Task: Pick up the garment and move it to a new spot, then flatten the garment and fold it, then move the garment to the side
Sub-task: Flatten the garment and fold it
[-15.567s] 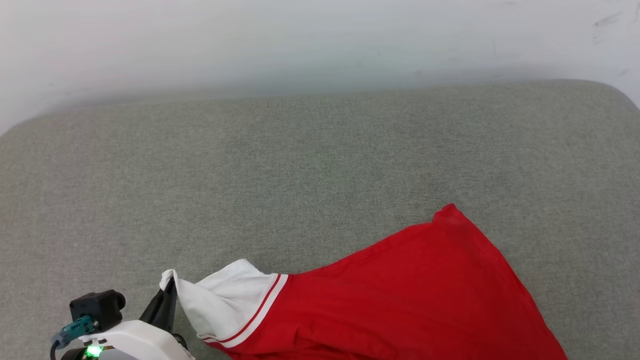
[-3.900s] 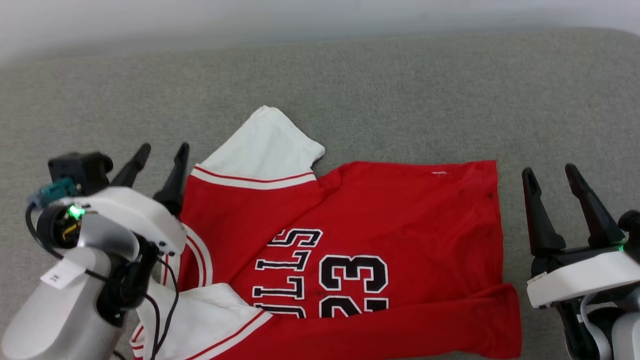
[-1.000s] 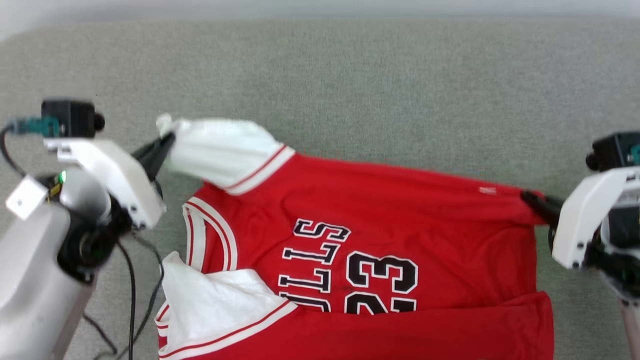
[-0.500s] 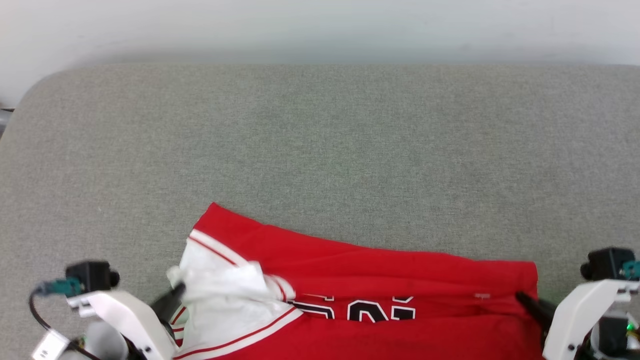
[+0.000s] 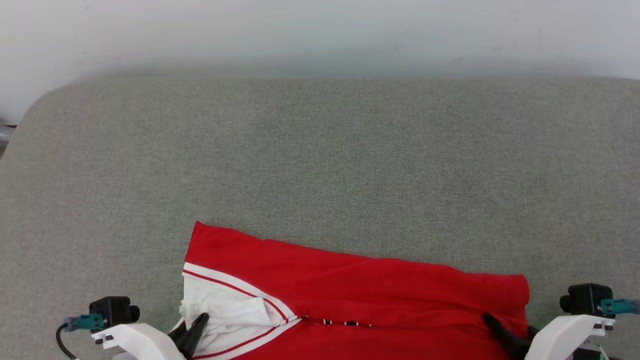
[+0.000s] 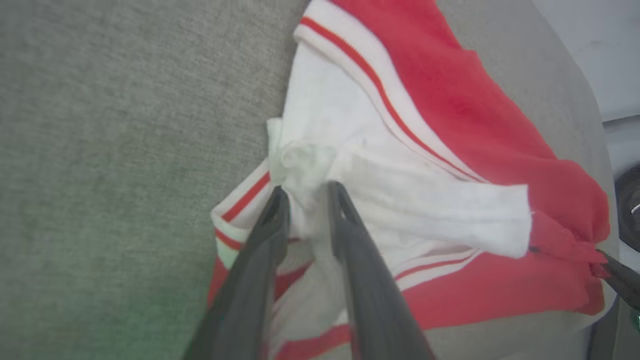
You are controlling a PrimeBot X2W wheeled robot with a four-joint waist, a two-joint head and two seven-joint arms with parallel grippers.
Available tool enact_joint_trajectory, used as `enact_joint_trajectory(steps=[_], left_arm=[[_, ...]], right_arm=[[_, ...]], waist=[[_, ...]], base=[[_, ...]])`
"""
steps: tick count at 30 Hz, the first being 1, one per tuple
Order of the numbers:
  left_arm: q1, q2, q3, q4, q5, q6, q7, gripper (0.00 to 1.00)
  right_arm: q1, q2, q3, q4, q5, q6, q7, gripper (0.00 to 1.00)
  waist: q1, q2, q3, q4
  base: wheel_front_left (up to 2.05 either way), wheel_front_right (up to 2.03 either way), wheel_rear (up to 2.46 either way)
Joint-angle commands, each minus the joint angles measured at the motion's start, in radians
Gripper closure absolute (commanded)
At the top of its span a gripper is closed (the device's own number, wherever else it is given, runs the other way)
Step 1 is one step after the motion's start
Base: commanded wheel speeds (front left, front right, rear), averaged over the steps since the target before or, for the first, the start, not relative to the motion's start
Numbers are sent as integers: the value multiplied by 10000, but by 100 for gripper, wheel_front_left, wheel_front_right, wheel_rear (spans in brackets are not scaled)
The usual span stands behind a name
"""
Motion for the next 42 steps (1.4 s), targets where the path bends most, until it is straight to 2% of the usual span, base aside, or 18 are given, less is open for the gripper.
enact_joint_trajectory(steps=[1, 5, 10, 13, 19, 27, 32, 37, 38, 39, 42], left_arm=[[-114, -42, 1, 79, 68, -9, -110, 0], [-371, -71, 169, -73, 511, -61, -884, 0], [-661, -140, 364, -644, 1224, 160, -2001, 0], [-805, -108, 389, -1010, 1725, 286, -2567, 0], [-1147, -74, 374, -1786, 3179, 819, -3897, 0], [-1491, -447, 339, -2722, 5068, 1261, -4393, 0], [-1469, -680, 392, -2908, 5601, 1149, -4431, 0], [-1476, -847, 404, -2860, 5854, 999, -4438, 0], [-1490, -871, 402, -2850, 5896, 971, -4438, 0], [-1497, -883, 388, -2810, 5930, 937, -4439, 0], [-1466, -929, 375, -2691, 5976, 887, -4440, 0]], right_arm=[[159, -30, -6, 41, -44, -23, -151, 0], [120, -278, 205, -443, -216, -17, -986, 0], [203, -593, 212, -1114, -523, -17, -1240, 0], [252, -711, -20, -1492, -638, -17, -1020, 0], [109, -973, -477, -1786, -882, -17, 78, 0], [-200, -938, -188, -1308, -1125, -17, 930, 0], [-350, -763, -12, -561, -1070, -17, 1145, 0], [-205, -451, 585, 248, -742, -4, 1600, 2], [-203, -429, 689, 338, -703, 0, 1621, 66], [-203, -370, 798, 393, -596, 2, 1657, 100], [-288, -435, 913, 413, -541, 2, 1523, 100]], waist=[[1, -1, -33, -12], [1, -1, -189, -52], [1, -1, -409, -53], [1, -1, -481, -57], [1, -1, -387, 7], [1, -1, 74, 358], [1, -1, 376, 499], [1, -1, 529, 583], [1, -1, 544, 585], [1, -1, 549, 580], [1, -1, 493, 523]], base=[[0, 0, 0], [0, 0, 0], [0, 0, 0], [0, 0, 0], [0, 0, 0], [0, 0, 0], [0, 0, 0], [0, 0, 0], [0, 0, 0], [0, 0, 0], [0, 0, 0]])
